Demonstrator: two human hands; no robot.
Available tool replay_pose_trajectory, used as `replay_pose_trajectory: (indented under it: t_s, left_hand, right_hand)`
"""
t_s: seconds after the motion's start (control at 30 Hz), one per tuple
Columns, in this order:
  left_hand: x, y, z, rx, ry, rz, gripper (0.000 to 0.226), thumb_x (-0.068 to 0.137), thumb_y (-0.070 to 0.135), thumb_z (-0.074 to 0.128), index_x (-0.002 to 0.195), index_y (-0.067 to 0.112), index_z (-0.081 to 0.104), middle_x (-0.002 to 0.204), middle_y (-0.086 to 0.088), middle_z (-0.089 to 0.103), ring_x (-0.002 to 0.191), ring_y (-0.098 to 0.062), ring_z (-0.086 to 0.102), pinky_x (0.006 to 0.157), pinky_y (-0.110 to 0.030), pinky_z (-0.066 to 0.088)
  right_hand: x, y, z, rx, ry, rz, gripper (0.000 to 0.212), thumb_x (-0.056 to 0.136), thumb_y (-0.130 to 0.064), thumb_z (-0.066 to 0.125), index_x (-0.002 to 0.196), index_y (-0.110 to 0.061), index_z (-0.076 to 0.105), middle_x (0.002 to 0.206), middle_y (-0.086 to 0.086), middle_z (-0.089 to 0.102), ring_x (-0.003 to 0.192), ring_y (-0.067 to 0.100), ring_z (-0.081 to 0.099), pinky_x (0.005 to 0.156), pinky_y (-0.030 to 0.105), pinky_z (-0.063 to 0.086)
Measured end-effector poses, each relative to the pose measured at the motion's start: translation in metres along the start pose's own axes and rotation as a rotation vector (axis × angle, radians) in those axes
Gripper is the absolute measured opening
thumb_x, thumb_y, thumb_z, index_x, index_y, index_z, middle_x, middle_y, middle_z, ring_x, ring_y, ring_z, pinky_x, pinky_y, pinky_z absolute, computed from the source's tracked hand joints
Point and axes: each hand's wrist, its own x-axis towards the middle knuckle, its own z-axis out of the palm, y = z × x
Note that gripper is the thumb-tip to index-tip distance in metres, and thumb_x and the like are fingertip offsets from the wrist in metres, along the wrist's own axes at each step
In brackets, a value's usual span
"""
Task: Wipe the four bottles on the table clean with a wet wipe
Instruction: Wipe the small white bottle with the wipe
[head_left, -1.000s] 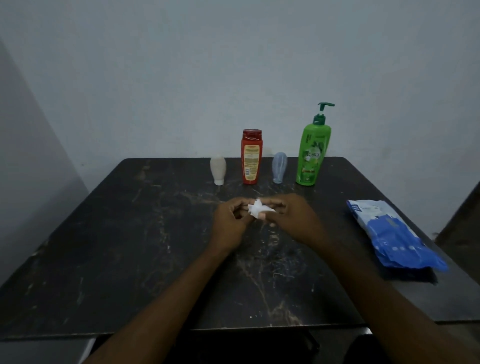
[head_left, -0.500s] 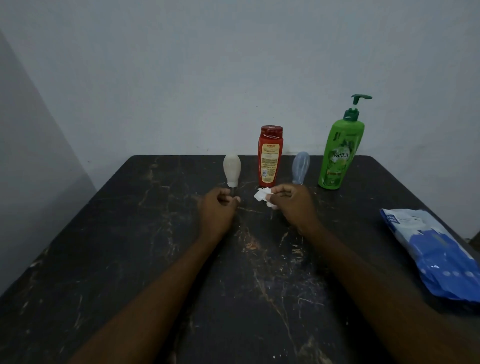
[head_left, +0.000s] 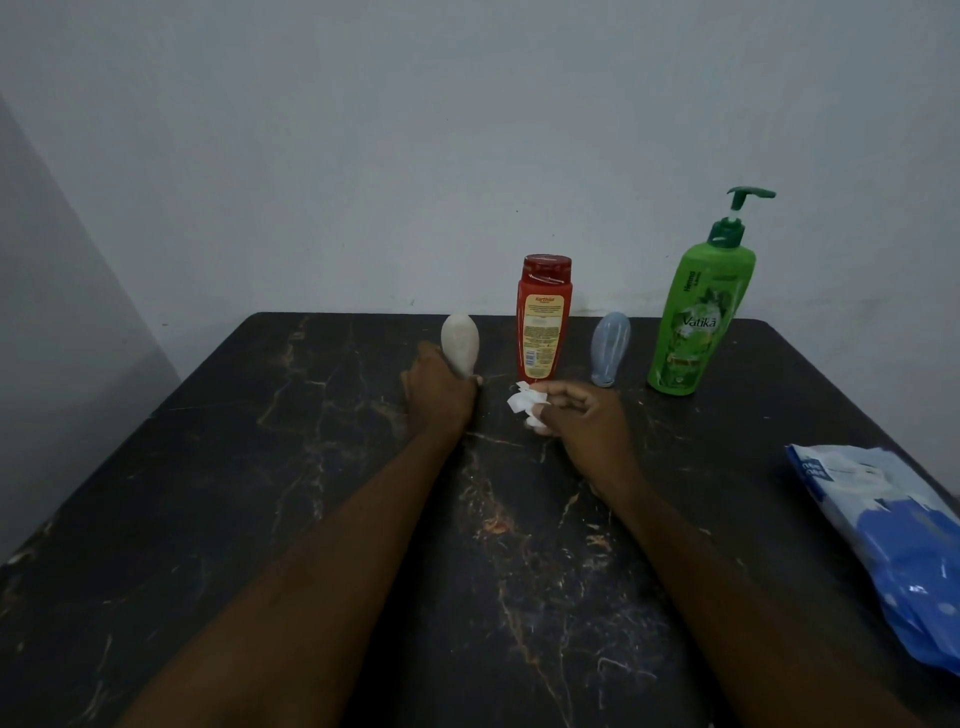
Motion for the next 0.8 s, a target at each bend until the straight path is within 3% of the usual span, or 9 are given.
replay_pose_trajectory:
  t_s: [0.2, 0.37, 0.47, 0.57, 0.7, 0.8]
  left_hand:
    - [0.003, 0.01, 0.003, 0.002, -0.006, -0.013, 0.07, 0.079, 0.037, 0.085, 0.133, 0.012, 0.047, 0.135, -0.012, 0.06, 0.122, -0.032, 0.059, 0.099, -0.051, 0.054]
    - [-0.005, 0.013, -0.002, 0.005, -0.009, 0.017, 0.064, 0.085, 0.034, 0.08, 0.136, 0.01, 0.048, 0.138, -0.013, 0.059, 0.123, -0.032, 0.06, 0.102, -0.048, 0.053]
    - [-0.015, 0.007, -0.008, -0.016, -0.02, 0.085, 0.059, 0.084, 0.034, 0.08, 0.131, 0.012, 0.052, 0.135, -0.01, 0.062, 0.121, -0.029, 0.061, 0.096, -0.042, 0.053]
    - [-0.036, 0.001, -0.02, -0.013, -0.076, 0.168, 0.055, 0.084, 0.035, 0.08, 0.128, 0.014, 0.056, 0.129, -0.006, 0.064, 0.117, -0.024, 0.062, 0.092, -0.036, 0.054]
    - [-0.074, 0.005, -0.046, 0.069, -0.179, 0.262, 0.071, 0.083, 0.036, 0.081, 0.143, 0.017, 0.049, 0.141, -0.006, 0.059, 0.126, -0.024, 0.057, 0.101, -0.045, 0.053]
    - [-0.109, 0.01, -0.065, 0.075, -0.248, 0.253, 0.065, 0.081, 0.033, 0.083, 0.135, 0.022, 0.048, 0.138, -0.005, 0.059, 0.122, -0.022, 0.059, 0.095, -0.041, 0.057]
  right_hand:
    - [0.0, 0.001, 0.0, 0.053, 0.008, -0.001, 0.027, 0.088, -0.002, 0.069, 0.111, -0.014, 0.071, 0.101, 0.0, 0.075, 0.09, 0.014, 0.073, 0.073, 0.026, 0.06]
    - [-0.002, 0.001, -0.002, 0.08, 0.031, -0.02, 0.028, 0.087, -0.001, 0.069, 0.113, -0.012, 0.071, 0.103, 0.004, 0.075, 0.091, 0.016, 0.073, 0.074, 0.029, 0.06]
    - [-0.005, -0.002, -0.004, 0.077, 0.039, -0.026, 0.028, 0.087, -0.001, 0.068, 0.113, -0.011, 0.071, 0.103, 0.004, 0.076, 0.09, 0.017, 0.073, 0.076, 0.03, 0.06]
    - [-0.01, -0.008, -0.005, 0.104, 0.054, -0.018, 0.027, 0.088, 0.0, 0.067, 0.113, -0.01, 0.071, 0.101, 0.002, 0.076, 0.09, 0.017, 0.074, 0.077, 0.03, 0.06]
    - [-0.023, -0.025, -0.016, 0.078, 0.059, 0.01, 0.026, 0.088, 0.0, 0.067, 0.111, -0.011, 0.073, 0.101, 0.0, 0.076, 0.09, 0.013, 0.073, 0.078, 0.028, 0.06]
    - [-0.045, -0.04, -0.027, 0.023, 0.038, -0.044, 0.025, 0.085, 0.003, 0.066, 0.103, -0.011, 0.076, 0.096, -0.003, 0.077, 0.088, 0.012, 0.073, 0.077, 0.025, 0.059]
